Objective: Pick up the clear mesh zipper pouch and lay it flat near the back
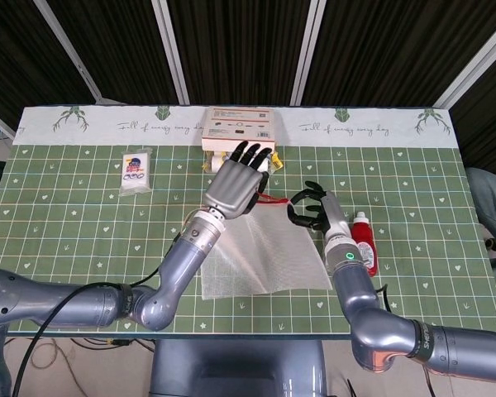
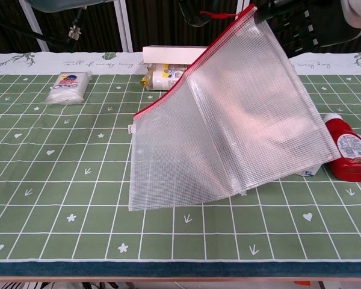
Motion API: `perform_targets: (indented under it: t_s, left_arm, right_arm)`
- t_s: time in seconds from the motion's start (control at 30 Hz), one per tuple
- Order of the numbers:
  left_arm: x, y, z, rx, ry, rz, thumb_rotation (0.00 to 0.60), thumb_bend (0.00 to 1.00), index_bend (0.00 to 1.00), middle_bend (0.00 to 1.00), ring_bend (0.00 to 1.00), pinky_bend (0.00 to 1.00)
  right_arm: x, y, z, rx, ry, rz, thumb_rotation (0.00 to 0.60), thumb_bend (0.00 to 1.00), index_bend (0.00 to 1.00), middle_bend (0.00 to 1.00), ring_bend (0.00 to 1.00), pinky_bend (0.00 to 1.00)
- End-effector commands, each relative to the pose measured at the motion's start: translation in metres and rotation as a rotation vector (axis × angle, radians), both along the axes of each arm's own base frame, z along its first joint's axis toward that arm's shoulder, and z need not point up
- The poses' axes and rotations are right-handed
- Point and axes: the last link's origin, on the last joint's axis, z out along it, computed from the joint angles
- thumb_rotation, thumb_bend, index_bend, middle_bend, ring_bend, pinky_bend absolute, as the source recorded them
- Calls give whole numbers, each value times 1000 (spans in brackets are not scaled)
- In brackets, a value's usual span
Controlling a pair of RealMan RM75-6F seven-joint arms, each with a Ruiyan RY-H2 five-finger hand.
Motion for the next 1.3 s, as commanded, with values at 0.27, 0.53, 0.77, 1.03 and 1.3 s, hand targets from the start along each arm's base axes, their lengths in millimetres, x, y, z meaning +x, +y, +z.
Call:
perform_targets:
  t_s: [0.27,0.53,0.77,1.03,1.3]
  left_arm:
    - [-15,4,3,3,8,24,600,463,578,83,0,0]
    - [-32,6,7,13,16,51,600,462,578,83,0,0]
    - [-60,10,27,46,17,96,600,463,579,83,0,0]
    - [-104,4,54,74,3,171,600,463,578,84,0,0]
    - [-136,-3,80,105,10,210,600,463,577,84,0,0]
  right_arm:
    - [4,-1,9,-17,-74,-26,600,554,622,121,0,193]
    - [1,-7,19,-46,-94,-48,600,558,626,123,0,193]
    - [-10,-15,30,-80,-65,-68,600,560,626,124,0,194]
    - [-30,-21,36,-97,-19,-91,600,560,626,124,0,194]
    - [-42,-25,40,-111,26,-88,600,562,626,123,0,194]
